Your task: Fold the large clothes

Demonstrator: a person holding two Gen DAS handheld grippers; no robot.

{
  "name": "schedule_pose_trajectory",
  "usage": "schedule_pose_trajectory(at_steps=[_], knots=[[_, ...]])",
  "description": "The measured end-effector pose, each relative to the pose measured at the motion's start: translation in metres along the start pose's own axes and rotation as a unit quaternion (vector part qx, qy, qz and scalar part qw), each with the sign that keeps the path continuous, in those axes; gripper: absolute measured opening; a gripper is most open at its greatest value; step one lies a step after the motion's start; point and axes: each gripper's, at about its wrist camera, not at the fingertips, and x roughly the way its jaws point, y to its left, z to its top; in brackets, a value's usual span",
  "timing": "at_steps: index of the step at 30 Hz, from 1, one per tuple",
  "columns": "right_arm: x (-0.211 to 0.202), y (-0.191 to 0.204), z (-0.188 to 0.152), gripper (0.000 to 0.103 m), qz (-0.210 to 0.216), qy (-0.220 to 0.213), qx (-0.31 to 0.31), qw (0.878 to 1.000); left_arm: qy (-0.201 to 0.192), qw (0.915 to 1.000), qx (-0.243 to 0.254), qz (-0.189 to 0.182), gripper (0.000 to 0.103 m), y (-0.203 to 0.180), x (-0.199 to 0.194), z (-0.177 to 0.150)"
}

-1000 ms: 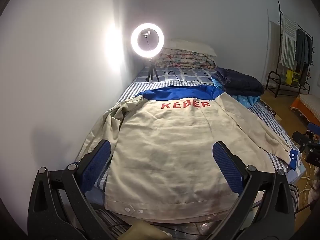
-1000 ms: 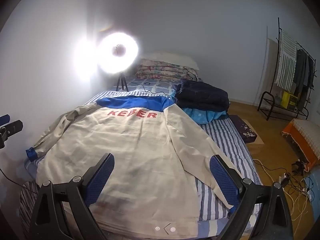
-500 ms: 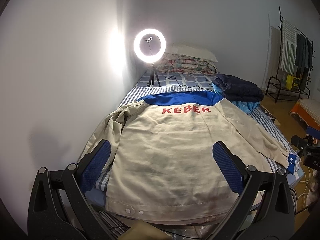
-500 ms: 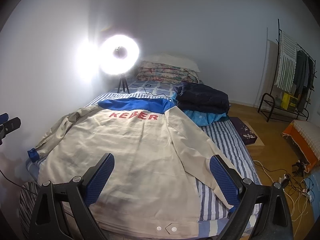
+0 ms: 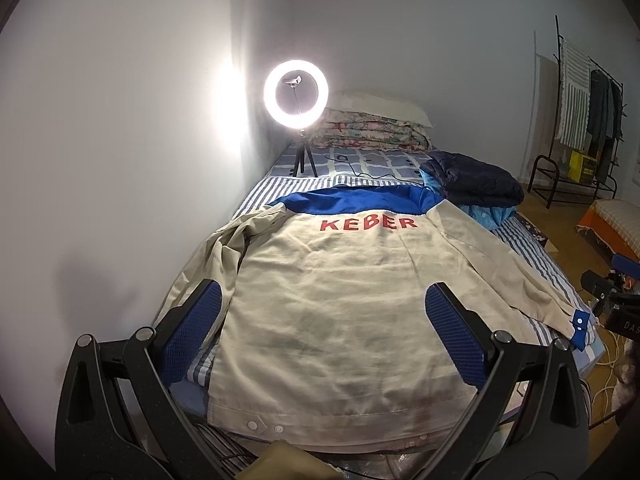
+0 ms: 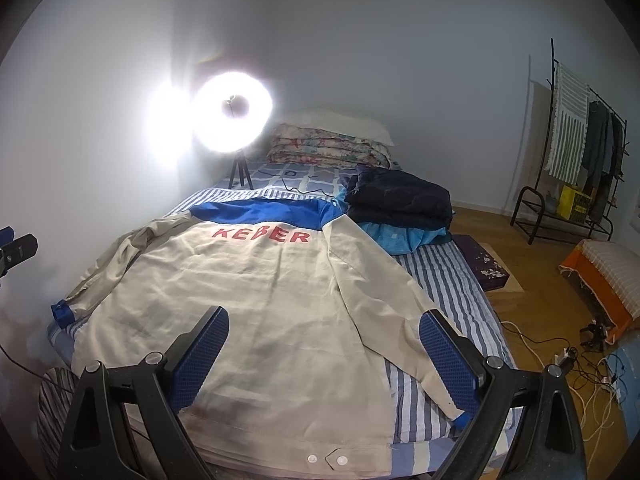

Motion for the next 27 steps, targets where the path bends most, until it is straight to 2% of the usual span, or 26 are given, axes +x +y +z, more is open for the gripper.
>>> schedule_pose_trajectory(at_steps=[27], knots=[[-0.0037, -0.0052, 0.0015, 0.098, -0.007, -0.003, 0.007, 1.0, -0.003, 1.0, 0.0, -0.001, 0.103, -0.003, -0.0001, -0.0007]])
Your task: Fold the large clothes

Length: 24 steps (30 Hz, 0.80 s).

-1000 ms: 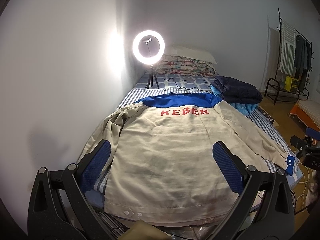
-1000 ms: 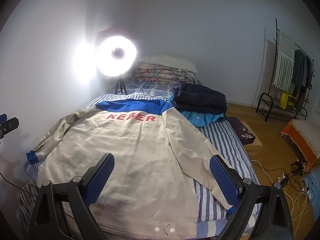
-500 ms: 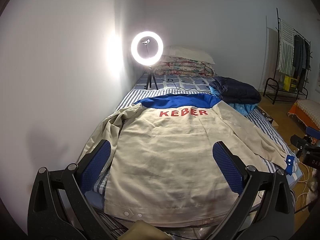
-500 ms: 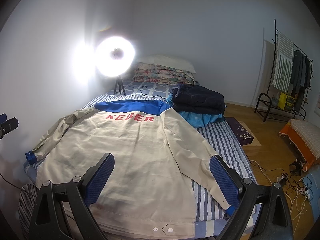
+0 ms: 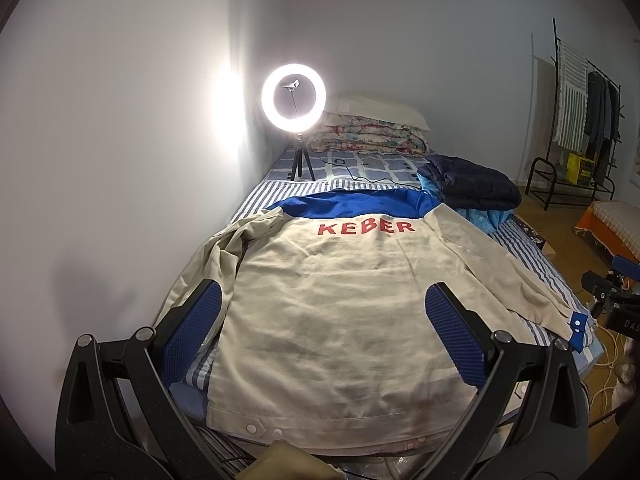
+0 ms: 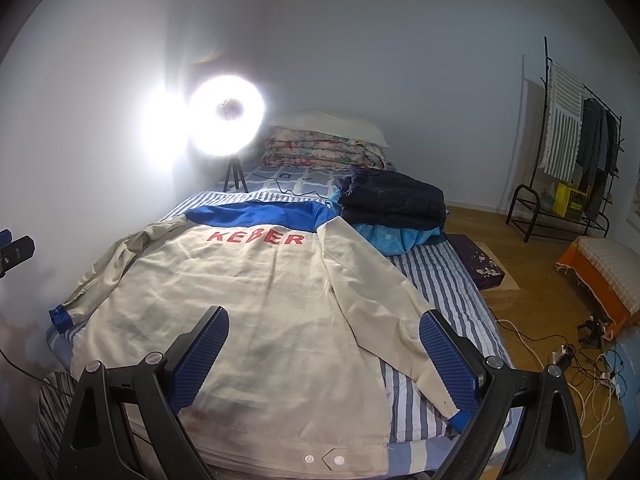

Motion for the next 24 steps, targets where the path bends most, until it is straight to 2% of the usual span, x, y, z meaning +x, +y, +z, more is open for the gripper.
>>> schedule_pose_trajectory(at_steps=[24], knots=[[0.005, -0.012, 0.001, 0.098, -0.04, 0.008, 0.037, 0.998, 0.01, 0.9999, -0.006, 0.005, 0.103, 0.001, 0.007, -0.004]])
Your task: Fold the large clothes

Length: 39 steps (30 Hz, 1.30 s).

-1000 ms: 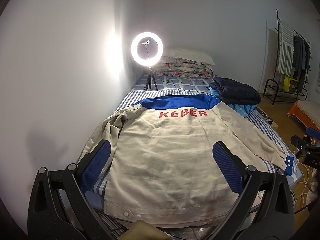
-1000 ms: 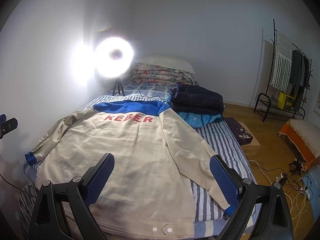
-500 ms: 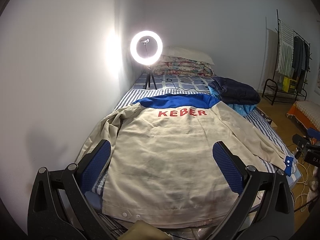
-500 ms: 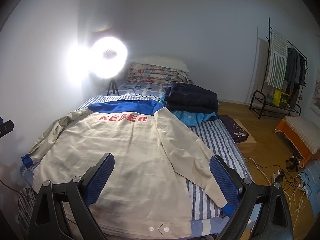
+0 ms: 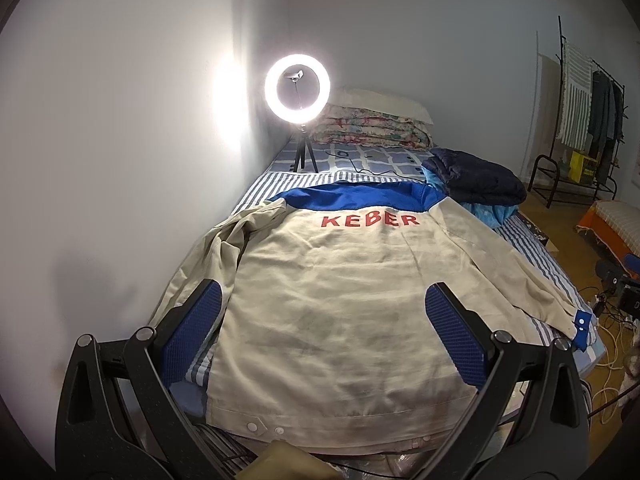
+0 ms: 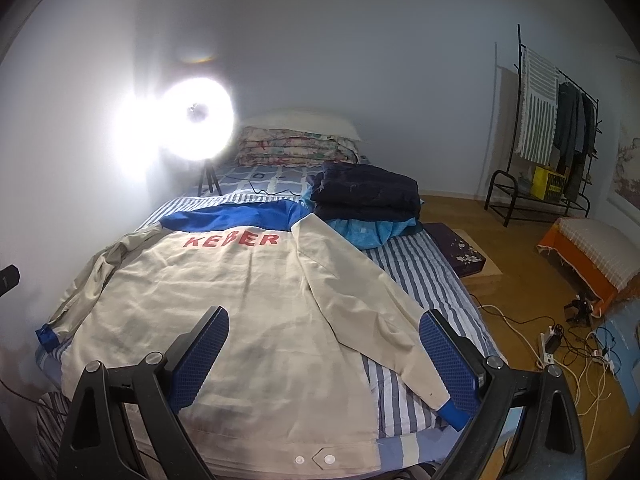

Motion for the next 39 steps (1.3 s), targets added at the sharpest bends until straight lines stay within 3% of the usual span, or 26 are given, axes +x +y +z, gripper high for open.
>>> schedule_pose_trajectory(at_steps=[9, 14, 24, 29, 31, 33, 36, 39], knots=[[0.001, 0.001, 0.001, 0.098, 0.004, -0.004, -0.003, 1.0, 0.018, 0.9997, -0.017, -0.004, 0.103, 0.019, 0.016, -0.006], [0.006, 0.013, 0.0, 0.098, 0.022, -0.001, -0.011, 1.0, 0.051, 0.9983, -0.028, -0.01, 0.103, 0.035, 0.039, -0.018], [0.038, 0.04, -0.022, 0.098, 0.075, 0.059, -0.02, 0.995, 0.131, 0.9914, -0.01, 0.004, 0.101, 0.055, 0.105, -0.054], [0.044, 0.051, -0.027, 0.098, 0.108, 0.073, -0.018, 0.991, 0.158, 0.9872, -0.014, 0.015, 0.089, 0.066, 0.131, -0.071], [0.045, 0.058, -0.029, 0.098, 0.127, 0.072, -0.014, 0.989, 0.165, 0.986, -0.017, 0.015, 0.089, 0.068, 0.141, -0.077], [0.052, 0.069, -0.029, 0.097, 0.155, 0.081, -0.023, 0.984, 0.179, 0.9835, -0.02, 0.011, 0.089, 0.069, 0.155, -0.084], [0.066, 0.089, -0.028, 0.086, 0.171, 0.102, -0.04, 0.979, 0.22, 0.9745, -0.046, 0.0, 0.089, 0.075, 0.181, -0.095], [0.076, 0.105, -0.025, 0.083, 0.193, 0.117, -0.037, 0.973, 0.224, 0.972, -0.063, 0.029, 0.087, 0.092, 0.192, -0.096]])
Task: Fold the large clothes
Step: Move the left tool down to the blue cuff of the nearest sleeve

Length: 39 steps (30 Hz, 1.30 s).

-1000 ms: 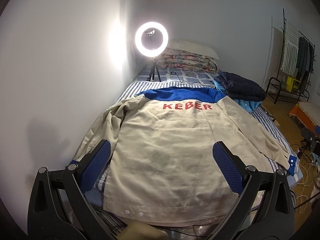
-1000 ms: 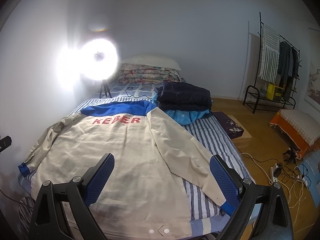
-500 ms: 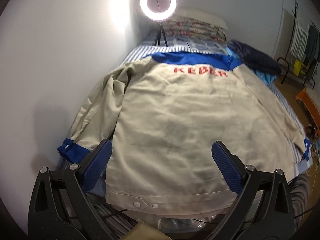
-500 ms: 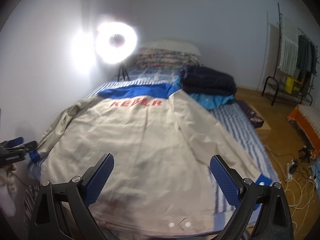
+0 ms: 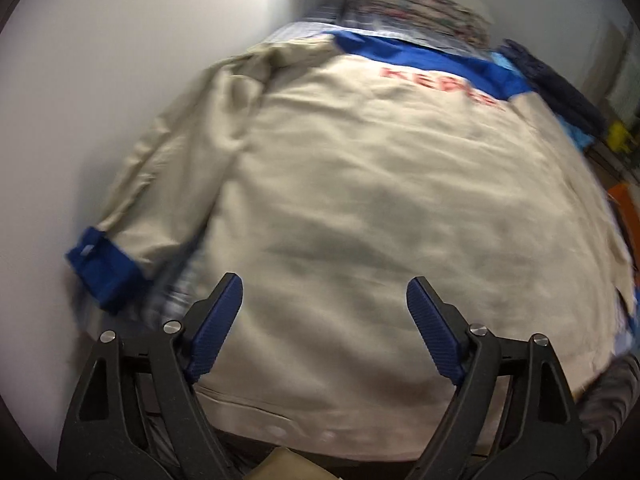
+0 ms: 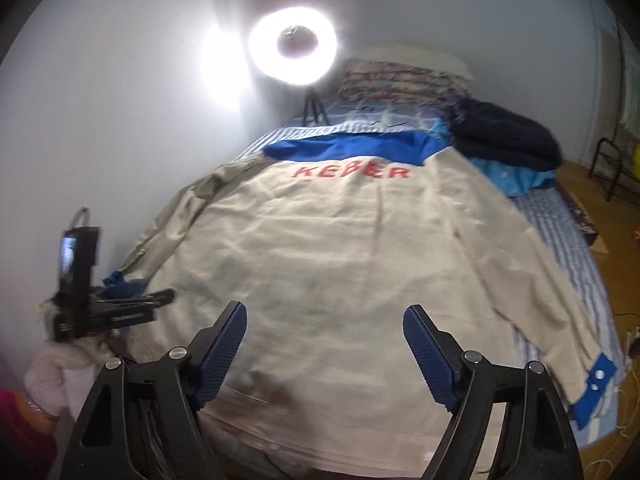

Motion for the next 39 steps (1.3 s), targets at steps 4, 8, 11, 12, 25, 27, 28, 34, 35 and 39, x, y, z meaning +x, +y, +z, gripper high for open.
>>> schedule_pose_trajectory(at_steps=[4, 8, 11, 12, 25, 27, 28, 34, 35, 39], knots=[[0.011, 0.01, 0.003, 0.083, 0.025, 0.002, -0.01, 1.0, -0.012, 0.9973, -0.045, 0.056, 0.087, 0.045, 0.0, 0.009], [0.029, 0.019, 0.004, 0.08, 0.037, 0.012, -0.025, 0.999, -0.003, 0.9946, -0.068, 0.078, 0.064, 0.082, 0.011, 0.011], [0.04, 0.025, 0.003, 0.08, 0.046, 0.017, -0.03, 0.998, 0.004, 0.9923, -0.088, 0.087, 0.057, 0.1, 0.021, 0.013], [0.044, 0.029, 0.002, 0.08, 0.051, 0.02, -0.032, 0.998, 0.004, 0.9914, -0.097, 0.088, 0.057, 0.105, 0.024, 0.014], [0.059, 0.041, -0.006, 0.08, 0.072, 0.028, -0.04, 0.996, 0.054, 0.9861, -0.104, 0.118, 0.059, 0.119, 0.076, 0.009], [0.061, 0.039, -0.005, 0.08, 0.076, 0.028, -0.033, 0.996, 0.055, 0.9863, -0.105, 0.114, 0.06, 0.119, 0.075, 0.008], [0.061, 0.039, -0.005, 0.08, 0.076, 0.028, -0.032, 0.996, 0.056, 0.9863, -0.104, 0.115, 0.06, 0.118, 0.075, 0.007], [0.069, 0.044, -0.008, 0.08, 0.085, 0.037, -0.037, 0.995, 0.02, 0.9807, -0.161, 0.109, 0.057, 0.123, 0.051, 0.003], [0.069, 0.045, -0.008, 0.08, 0.086, 0.037, -0.041, 0.995, 0.002, 0.9769, -0.187, 0.104, 0.057, 0.128, 0.039, -0.001], [0.068, 0.048, -0.009, 0.08, 0.08, 0.028, -0.062, 0.994, -0.032, 0.9644, -0.251, 0.078, 0.057, 0.148, 0.005, -0.019]])
